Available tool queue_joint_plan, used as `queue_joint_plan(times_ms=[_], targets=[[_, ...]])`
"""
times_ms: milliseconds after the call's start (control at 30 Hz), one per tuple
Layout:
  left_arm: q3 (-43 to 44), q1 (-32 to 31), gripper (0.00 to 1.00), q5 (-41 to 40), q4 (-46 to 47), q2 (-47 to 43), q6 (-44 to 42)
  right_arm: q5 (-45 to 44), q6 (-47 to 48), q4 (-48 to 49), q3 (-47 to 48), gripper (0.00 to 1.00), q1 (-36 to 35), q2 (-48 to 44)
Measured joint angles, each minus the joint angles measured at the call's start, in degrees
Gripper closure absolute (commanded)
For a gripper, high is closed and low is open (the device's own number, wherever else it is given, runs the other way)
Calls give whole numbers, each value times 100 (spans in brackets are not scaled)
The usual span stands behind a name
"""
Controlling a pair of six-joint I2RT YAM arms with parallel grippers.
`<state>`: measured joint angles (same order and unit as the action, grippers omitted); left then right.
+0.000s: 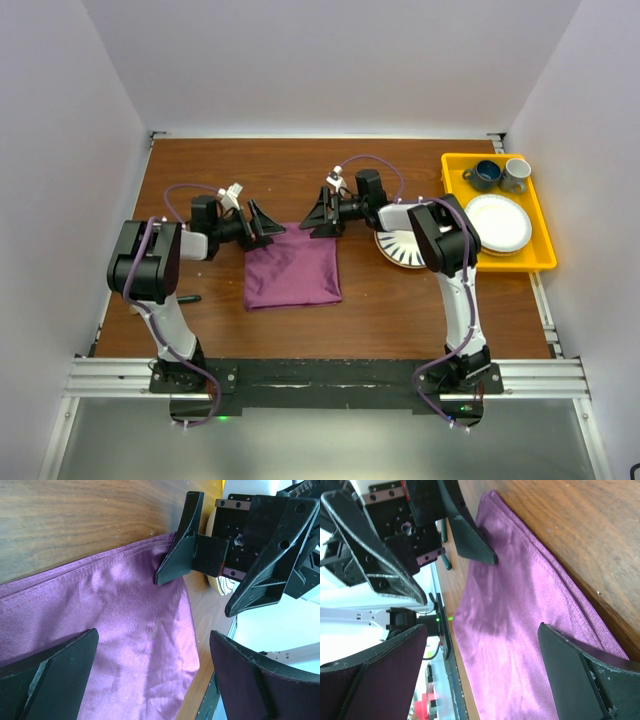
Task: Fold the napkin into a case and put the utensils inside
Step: Smooth out the lower triangle-folded napkin at the center of the board, then pick up the lower triangle-folded napkin from the center of the board.
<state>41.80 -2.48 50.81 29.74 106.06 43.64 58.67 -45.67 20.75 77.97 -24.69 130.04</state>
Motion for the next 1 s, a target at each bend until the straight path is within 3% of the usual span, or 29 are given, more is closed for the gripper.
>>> queue_joint_plan(times_ms=[167, 333, 400, 500, 533, 600, 767, 1000], targets=[[249, 26, 0, 72, -439, -13, -398, 66, -138, 151, -76, 19, 2, -9], [901, 66, 0, -42, -1926, -505, -1888, -4, 356, -789, 162, 28, 9, -378], [1174, 101, 7, -166, -2544, -911, -2656, -98, 804, -1335, 409, 32, 26, -636], [1443, 225, 35, -363, -3241, -1519, -3742, -256, 1491, -1989, 732, 41, 96, -1082], [1519, 286, 50, -417, -3434, -1631, -4083, -323, 1729, -2173, 846, 44, 131, -1180], [1740, 402, 59, -509, -3928, -1644, -4819, -525, 2168, -2549, 1082, 47, 195, -1246], [2218, 461, 63, -667, -4771, -1016, -5834, -1141, 3084, -3414, 1414, 47, 291, -962], [2229, 417, 64, -706, -4957, -800, -6076, -1707, 3650, -4116, 1440, 46, 295, -278]])
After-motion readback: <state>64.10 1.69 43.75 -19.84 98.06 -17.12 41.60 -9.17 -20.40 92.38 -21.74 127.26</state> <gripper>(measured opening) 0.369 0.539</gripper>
